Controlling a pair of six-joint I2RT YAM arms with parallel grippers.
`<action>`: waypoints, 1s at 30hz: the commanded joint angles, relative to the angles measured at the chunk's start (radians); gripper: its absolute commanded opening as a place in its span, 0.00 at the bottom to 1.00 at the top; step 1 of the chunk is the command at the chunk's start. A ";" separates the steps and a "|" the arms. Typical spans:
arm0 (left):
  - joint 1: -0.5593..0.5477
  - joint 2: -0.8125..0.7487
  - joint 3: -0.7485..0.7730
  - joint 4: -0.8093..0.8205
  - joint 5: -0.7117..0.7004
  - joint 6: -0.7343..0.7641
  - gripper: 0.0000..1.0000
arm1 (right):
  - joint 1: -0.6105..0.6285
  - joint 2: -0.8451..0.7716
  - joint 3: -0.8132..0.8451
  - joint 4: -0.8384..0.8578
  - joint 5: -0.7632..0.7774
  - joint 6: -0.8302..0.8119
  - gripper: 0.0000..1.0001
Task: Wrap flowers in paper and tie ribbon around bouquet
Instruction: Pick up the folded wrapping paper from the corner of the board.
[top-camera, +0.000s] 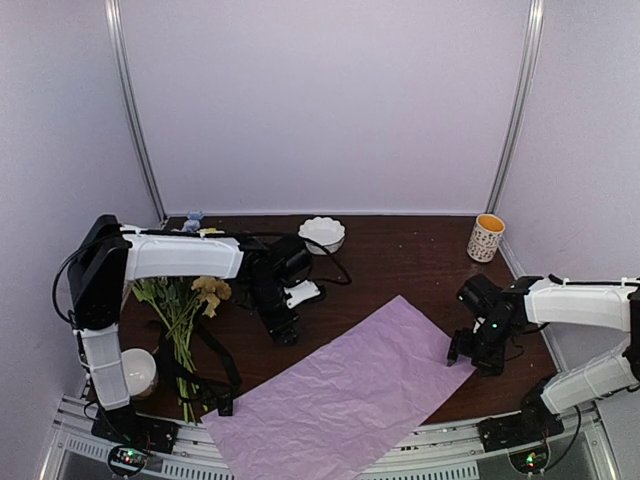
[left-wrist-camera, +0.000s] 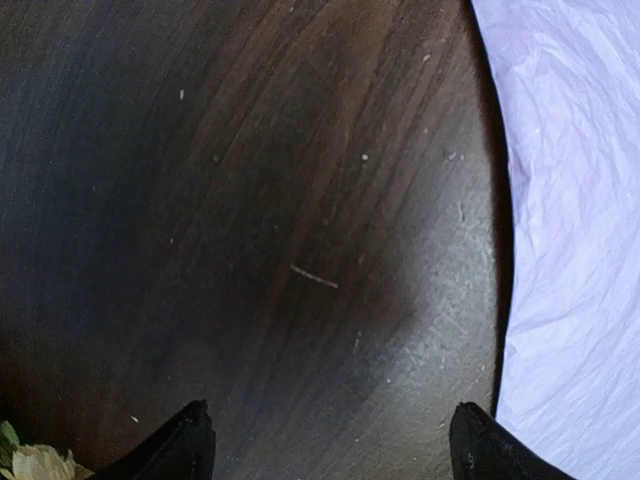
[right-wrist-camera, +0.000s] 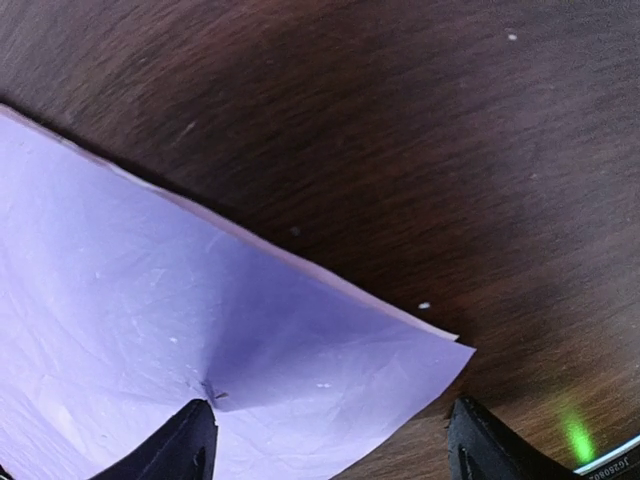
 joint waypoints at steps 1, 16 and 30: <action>-0.018 -0.073 -0.109 0.082 -0.001 -0.112 0.84 | 0.007 0.061 -0.078 0.238 -0.153 0.000 0.78; -0.117 0.101 -0.066 0.105 -0.010 -0.096 0.82 | 0.016 0.077 0.007 0.428 -0.336 -0.095 0.58; -0.118 0.087 -0.063 0.119 -0.039 -0.104 0.81 | 0.079 -0.043 0.158 0.203 -0.187 -0.133 0.00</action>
